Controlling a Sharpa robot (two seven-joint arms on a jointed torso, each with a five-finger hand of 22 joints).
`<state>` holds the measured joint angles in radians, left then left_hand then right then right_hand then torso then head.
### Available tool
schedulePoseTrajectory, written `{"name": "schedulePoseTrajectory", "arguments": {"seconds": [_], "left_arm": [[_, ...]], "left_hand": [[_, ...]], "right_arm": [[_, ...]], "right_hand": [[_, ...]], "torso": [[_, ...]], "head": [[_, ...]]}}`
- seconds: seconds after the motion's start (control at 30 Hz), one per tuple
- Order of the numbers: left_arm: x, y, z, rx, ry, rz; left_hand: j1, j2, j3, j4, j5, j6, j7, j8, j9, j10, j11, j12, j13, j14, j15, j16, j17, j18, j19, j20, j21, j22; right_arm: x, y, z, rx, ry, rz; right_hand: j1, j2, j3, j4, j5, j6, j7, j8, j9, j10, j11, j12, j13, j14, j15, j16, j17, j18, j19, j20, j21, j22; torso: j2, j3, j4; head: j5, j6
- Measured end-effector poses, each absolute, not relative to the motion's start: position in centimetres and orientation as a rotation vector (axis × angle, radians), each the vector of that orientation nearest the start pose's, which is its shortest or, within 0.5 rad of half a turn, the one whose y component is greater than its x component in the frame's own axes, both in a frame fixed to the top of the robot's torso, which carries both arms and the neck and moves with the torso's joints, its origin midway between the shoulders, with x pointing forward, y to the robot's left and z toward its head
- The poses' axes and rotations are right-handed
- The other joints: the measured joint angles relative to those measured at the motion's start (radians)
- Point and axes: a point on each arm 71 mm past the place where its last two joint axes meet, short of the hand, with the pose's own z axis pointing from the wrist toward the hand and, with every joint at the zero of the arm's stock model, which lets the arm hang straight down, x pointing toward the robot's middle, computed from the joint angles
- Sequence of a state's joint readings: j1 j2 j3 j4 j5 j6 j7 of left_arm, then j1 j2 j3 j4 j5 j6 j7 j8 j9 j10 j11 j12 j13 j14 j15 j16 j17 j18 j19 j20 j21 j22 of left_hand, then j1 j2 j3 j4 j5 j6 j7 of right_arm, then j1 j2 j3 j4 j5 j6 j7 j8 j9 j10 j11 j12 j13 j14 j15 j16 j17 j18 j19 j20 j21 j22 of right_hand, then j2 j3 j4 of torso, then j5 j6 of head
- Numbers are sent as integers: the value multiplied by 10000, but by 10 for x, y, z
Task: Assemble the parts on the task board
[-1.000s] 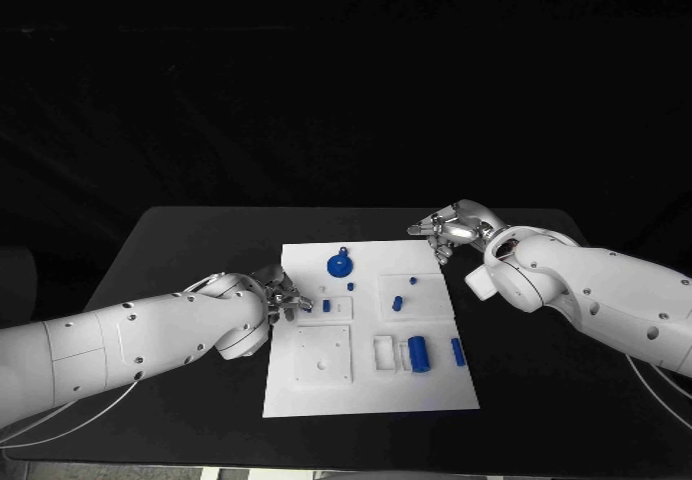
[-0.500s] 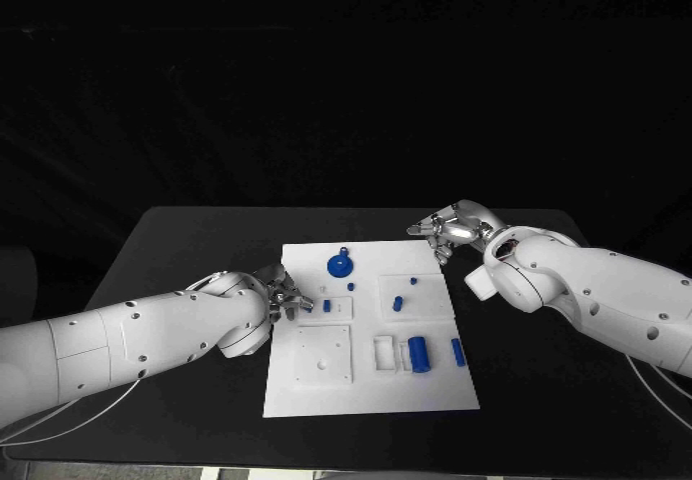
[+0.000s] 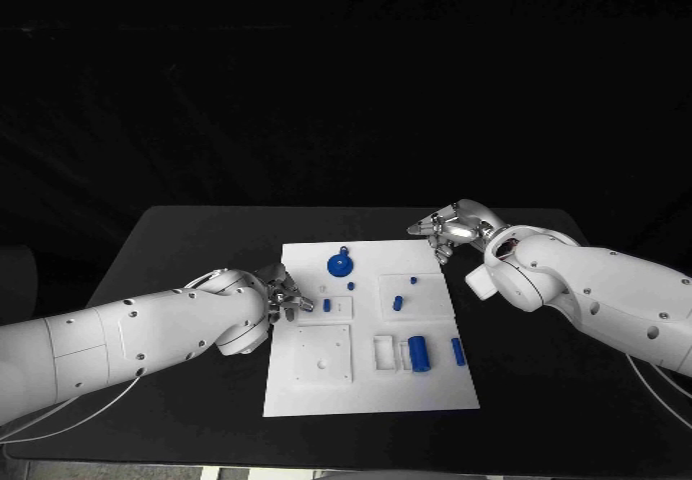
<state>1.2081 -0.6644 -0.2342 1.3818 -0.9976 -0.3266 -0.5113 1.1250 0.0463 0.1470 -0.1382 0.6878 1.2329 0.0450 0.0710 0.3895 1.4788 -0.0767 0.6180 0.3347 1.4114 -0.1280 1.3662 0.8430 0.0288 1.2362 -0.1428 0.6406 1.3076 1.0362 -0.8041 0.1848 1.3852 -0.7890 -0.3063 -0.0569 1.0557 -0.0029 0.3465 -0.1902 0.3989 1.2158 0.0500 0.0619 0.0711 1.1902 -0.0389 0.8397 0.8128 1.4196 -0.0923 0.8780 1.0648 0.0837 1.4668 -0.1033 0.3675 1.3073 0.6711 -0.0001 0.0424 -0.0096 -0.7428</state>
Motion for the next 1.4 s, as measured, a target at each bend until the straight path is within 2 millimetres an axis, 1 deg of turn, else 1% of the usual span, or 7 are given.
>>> {"name": "schedulePoseTrajectory", "arguments": {"seconds": [0.2,0.43,0.6,0.7,0.9,1.07,1.4], "left_arm": [[482,185,-277,-4237,21157,-3750],[482,185,-277,-4168,21225,-3748],[482,185,-277,-4145,21246,-3737],[483,185,-277,-4137,21253,-3731],[484,185,-277,-4125,21266,-3704],[485,185,-277,-4104,21294,-3679],[488,185,-277,-3972,21476,-3613]], "left_hand": [[0,0,0,0,-40,0,0,18,0,-1,1,33,0,0,1,40,71,6,0,0,0,-1],[-54,54,0,-1,-227,0,0,57,0,-1,1,38,-38,14,17,40,103,8,0,-1,0,-2],[-69,70,2,-3,-305,0,0,58,0,-1,1,78,-53,14,17,40,102,10,0,-1,0,-2],[-164,165,32,6,-425,0,0,57,3,-2,2,78,-54,14,18,40,113,10,0,-1,0,-2],[-210,210,66,36,-428,0,0,54,377,-2,2,117,-54,1,32,39,134,10,0,-1,0,-2],[-210,210,66,37,-436,0,0,51,642,-3,3,117,-68,0,33,40,138,10,0,-1,0,-3],[-262,263,104,51,-466,0,0,112,687,-3,3,117,-97,1,35,39,157,11,0,-1,-1,5]], "right_arm": [[511,-236,-206,6886,17142,9631],[511,-236,-206,6886,17147,9631],[511,-236,-206,6885,17150,9634],[511,-236,-206,6885,17151,9633],[511,-236,-206,6888,17155,9630],[511,-236,-206,6890,17159,9625],[511,-236,-207,6905,17178,9616]], "right_hand": [[0,0,0,0,0,0,0,0,1,0,0,0,-1,0,0,0,-1,0,0,0,0,0],[0,0,0,0,0,0,0,0,1,0,0,0,-1,0,0,0,8,1,0,0,0,0],[0,0,19,-19,53,0,0,0,2,0,0,0,-2,0,0,0,8,1,0,0,0,0],[0,0,73,-18,79,0,0,0,2,0,0,0,2,0,0,0,8,1,0,0,0,0],[-3,-3,364,-172,605,0,0,0,2,0,0,0,5,0,0,0,7,0,0,0,0,0],[-40,-40,476,-212,621,0,0,0,2,0,0,-24,5,0,0,0,6,1,0,0,0,0],[-40,-39,499,-223,621,0,0,0,3,0,0,-39,3,0,0,0,5,0,0,0,0,0]], "torso": [[1,0,-2],[3,0,-5],[3,3,-6],[3,3,-8],[3,4,-13],[5,6,-15],[7,6,-15]], "head": [[17,-9],[82,54],[87,39],[88,18],[64,-1],[39,-39],[15,-58]]}}
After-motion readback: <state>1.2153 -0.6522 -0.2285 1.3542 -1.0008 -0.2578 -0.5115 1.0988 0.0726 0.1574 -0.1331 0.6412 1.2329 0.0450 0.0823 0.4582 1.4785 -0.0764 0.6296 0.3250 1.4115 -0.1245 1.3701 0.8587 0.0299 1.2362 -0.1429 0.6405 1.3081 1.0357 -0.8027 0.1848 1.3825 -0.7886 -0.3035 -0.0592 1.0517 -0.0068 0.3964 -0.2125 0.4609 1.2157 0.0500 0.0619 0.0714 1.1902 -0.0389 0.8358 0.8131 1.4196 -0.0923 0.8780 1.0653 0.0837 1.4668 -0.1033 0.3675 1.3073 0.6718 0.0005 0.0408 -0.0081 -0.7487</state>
